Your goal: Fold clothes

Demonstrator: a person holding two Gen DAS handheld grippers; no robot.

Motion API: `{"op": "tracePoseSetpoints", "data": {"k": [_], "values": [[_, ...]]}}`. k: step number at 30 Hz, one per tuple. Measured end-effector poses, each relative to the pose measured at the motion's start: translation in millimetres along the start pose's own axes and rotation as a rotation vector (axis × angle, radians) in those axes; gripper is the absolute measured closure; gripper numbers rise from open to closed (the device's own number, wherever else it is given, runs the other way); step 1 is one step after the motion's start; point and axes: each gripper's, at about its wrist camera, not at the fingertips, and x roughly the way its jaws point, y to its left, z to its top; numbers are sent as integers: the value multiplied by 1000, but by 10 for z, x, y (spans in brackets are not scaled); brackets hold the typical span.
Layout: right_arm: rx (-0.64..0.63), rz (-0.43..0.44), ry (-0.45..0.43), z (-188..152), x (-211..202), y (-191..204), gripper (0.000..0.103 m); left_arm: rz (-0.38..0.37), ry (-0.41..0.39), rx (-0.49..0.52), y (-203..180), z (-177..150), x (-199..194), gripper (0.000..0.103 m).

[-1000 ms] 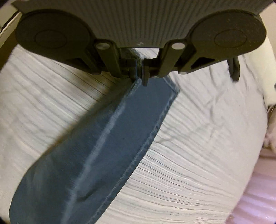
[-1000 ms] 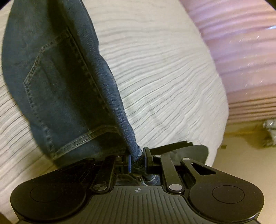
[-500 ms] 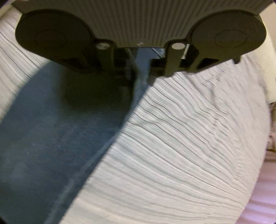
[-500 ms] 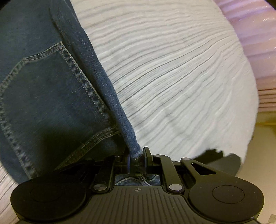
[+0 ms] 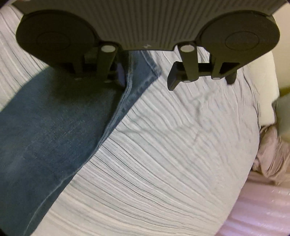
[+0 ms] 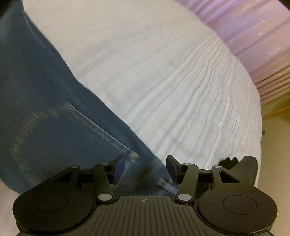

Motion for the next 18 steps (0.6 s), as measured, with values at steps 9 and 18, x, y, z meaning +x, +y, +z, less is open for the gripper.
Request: {"op": "tracePoseSetpoints", "data": {"k": [9,18], "values": [[82,138,-74,191,-500,910,50,24,-4,-105,347,-375,-127,51],[170,129,-52,641,-775,1749,50,-24,-118,-65,693,-765,246,55]]}}
